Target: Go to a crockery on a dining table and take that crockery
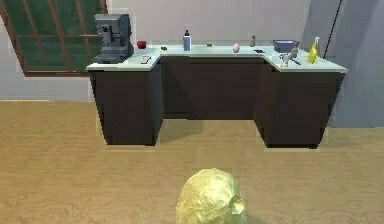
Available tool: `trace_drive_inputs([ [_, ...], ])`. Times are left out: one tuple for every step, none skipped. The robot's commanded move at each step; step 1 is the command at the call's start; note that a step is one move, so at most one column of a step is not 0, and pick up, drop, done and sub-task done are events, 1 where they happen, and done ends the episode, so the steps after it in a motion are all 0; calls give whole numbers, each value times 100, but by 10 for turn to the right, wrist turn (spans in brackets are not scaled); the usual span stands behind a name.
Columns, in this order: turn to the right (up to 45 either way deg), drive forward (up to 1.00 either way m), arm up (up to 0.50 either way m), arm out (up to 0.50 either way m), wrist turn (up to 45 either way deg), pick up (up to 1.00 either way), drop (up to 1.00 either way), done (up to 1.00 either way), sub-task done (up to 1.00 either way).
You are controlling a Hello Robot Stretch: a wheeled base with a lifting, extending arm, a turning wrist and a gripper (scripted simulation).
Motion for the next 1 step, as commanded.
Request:
trace_drive_inputs([
  [0,10,0,0,0,0,0,0,0],
])
